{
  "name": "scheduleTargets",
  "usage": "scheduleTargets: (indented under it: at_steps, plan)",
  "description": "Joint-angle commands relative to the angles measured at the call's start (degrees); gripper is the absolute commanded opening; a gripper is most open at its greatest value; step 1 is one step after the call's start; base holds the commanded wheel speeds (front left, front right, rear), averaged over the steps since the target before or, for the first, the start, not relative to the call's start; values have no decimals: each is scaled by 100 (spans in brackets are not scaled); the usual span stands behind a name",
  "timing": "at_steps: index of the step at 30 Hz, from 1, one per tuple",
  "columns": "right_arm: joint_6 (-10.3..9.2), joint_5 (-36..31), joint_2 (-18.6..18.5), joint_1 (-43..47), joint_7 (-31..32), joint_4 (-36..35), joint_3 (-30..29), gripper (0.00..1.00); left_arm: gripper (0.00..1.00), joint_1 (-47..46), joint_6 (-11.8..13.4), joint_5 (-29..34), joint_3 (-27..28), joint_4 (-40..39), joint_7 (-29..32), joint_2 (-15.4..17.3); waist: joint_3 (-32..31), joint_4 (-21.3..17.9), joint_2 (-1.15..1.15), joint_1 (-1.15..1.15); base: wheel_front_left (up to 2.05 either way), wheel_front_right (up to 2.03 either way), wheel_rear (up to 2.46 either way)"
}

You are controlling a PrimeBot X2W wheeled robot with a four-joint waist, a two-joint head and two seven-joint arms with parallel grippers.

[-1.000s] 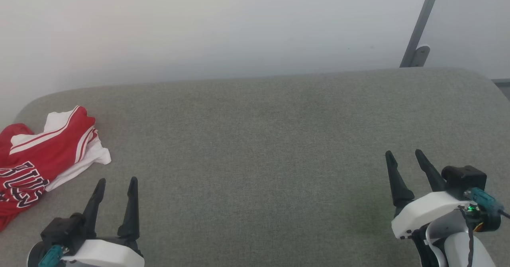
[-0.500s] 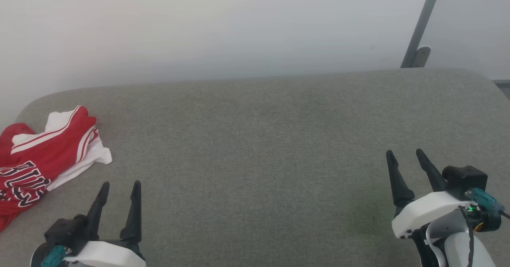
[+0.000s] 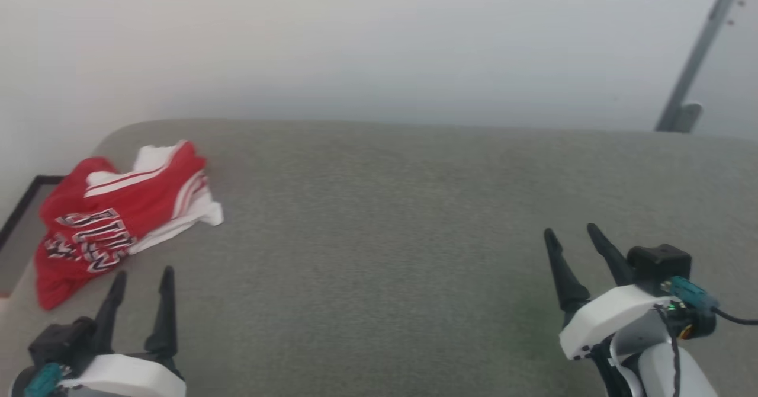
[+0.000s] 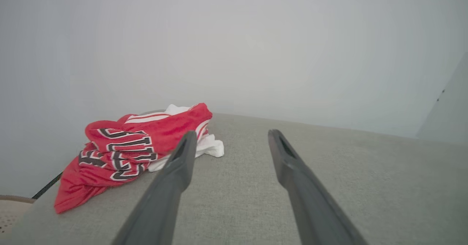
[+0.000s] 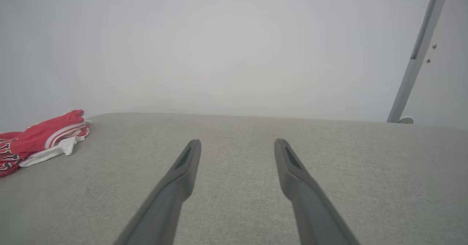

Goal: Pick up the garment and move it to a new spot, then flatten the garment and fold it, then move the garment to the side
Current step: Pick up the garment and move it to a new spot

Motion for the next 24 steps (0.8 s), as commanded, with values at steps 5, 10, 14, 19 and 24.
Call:
scheduleTargets:
  at_steps: [5,10,14,19,24]
  plan:
    - [0,93,15,-113,33,59,257,100,100,6,63,-147,84,-56,32,36,-148,549,0,0,0,0,0]
    - [0,182,46,-177,12,141,516,100,100,89,103,-237,120,-174,166,57,-204,994,0,0,0,0,0]
    - [0,255,64,-194,-33,243,647,100,100,102,142,-268,77,-277,284,53,-213,1309,0,0,0,0,0]
    - [0,285,65,-226,-81,320,685,100,100,-4,144,-363,33,-341,391,44,-156,1572,0,0,0,0,0]
    - [0,254,15,-290,-35,291,657,100,100,-287,105,-447,-45,-294,556,114,37,1586,0,0,0,0,0]
